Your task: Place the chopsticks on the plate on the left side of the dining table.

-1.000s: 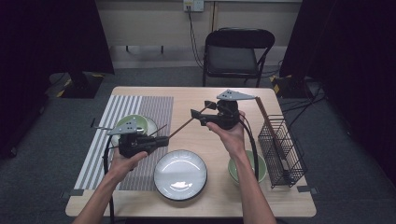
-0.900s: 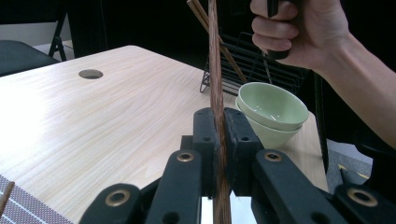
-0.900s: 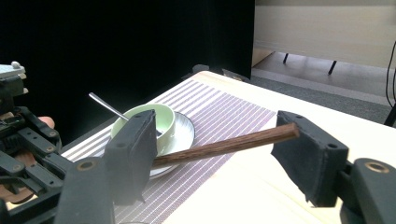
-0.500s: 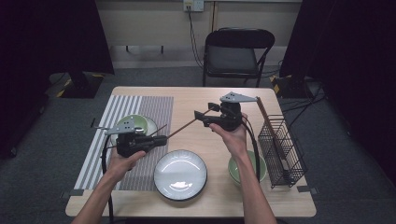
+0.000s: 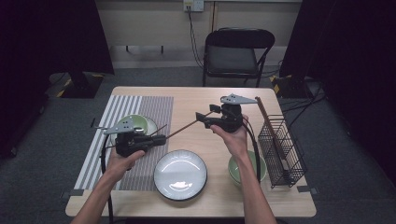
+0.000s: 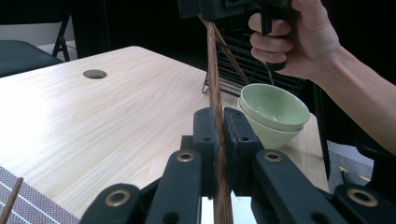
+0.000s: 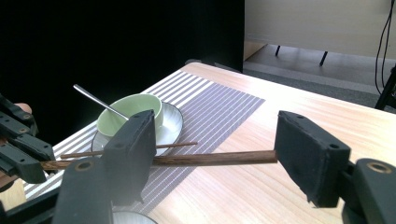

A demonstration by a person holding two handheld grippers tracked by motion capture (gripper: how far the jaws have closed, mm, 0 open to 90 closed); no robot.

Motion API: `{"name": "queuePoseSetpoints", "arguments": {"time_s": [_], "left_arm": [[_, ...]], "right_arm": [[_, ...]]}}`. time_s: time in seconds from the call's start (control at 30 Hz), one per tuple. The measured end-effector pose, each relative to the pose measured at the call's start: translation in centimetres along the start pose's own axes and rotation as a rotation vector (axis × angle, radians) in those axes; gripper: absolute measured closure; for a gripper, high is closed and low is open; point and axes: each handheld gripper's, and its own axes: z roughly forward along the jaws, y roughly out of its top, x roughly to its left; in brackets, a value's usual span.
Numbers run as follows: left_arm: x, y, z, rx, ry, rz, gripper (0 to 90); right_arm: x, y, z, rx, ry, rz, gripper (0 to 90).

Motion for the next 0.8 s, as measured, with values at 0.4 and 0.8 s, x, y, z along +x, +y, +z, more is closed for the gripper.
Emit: {"name": "queuePoseSetpoints", "arguments": {"time_s": [0.4, 0.8], "left_arm": [[0.06, -0.19, -0.22, 0.012, 0.011, 0.002, 84.3], [0.36, -0.56, -0.27, 0.028, 0.021, -0.003, 84.3]], "right_arm": [[-0.33, -0.44, -0.01, 0.012, -0.012, 0.005, 29.4], [-0.21, -0.27, -0.40, -0.008, -0.002, 0.012, 26.8]]}}
